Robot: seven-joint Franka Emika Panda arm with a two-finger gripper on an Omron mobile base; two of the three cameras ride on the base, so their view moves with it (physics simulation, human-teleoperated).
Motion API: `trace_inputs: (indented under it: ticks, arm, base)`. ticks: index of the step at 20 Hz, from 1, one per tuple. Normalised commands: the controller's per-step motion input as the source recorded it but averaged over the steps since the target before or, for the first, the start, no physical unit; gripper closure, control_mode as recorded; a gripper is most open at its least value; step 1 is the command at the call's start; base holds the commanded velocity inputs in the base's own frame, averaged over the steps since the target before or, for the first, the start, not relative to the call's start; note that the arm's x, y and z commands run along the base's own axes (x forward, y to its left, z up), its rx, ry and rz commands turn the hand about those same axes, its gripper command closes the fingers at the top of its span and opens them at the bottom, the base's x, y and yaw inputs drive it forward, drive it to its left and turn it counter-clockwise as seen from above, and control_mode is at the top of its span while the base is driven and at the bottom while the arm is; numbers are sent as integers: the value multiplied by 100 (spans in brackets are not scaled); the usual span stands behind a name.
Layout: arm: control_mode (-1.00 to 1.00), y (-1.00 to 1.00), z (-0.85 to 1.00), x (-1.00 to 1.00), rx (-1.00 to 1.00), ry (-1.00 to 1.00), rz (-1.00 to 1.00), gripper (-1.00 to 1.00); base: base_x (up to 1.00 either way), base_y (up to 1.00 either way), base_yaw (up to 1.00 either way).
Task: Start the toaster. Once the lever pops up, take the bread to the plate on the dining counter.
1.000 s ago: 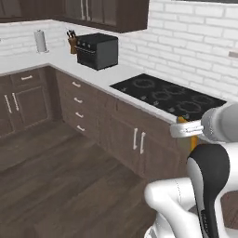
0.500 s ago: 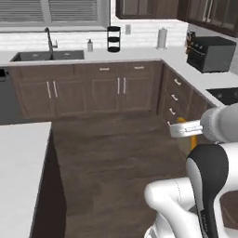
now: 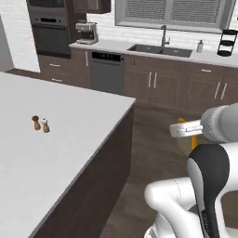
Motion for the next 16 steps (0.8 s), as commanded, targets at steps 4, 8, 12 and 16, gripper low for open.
trace_inputs:
  ticks: [4,8,12,16]
  arm:
    - [100,0,0,0,0,0,0,100]
    - [100,0,0,0,0,0,0,100]
    - [100,0,0,0,0,0,0,100]
    - [100,0,0,0,0,0,0,100]
  base:
    - [-81,25,73]
    - [-81,30,74]
    - [-89,71,56]
    - [-55,89,32]
